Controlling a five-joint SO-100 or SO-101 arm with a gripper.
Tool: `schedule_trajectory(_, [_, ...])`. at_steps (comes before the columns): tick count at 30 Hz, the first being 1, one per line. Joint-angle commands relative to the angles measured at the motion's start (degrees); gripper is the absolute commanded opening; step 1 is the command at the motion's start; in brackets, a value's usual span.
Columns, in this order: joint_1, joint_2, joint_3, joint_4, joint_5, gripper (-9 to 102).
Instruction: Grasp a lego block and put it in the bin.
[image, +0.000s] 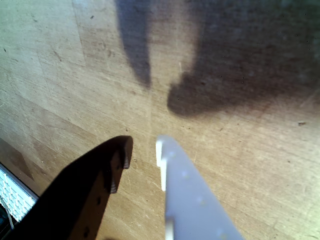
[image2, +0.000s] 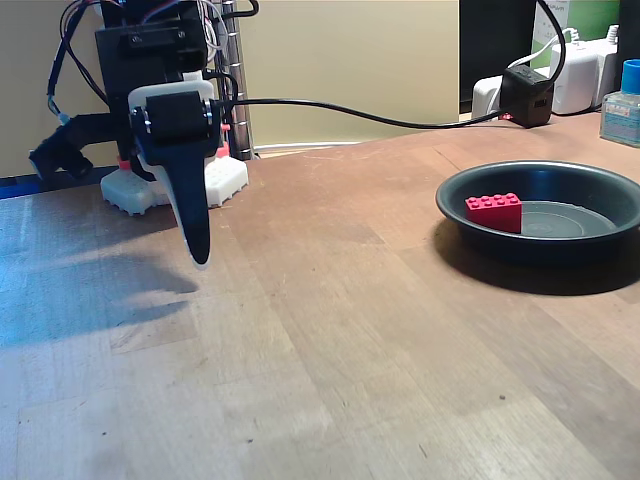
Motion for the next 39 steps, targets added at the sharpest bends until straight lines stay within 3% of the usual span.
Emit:
schedule_trajectory(1, [0.2,0.5,2.9,0.1,0.3,0])
schedule_trajectory(39, [0.2,0.5,2.9,0.1,0.3,0])
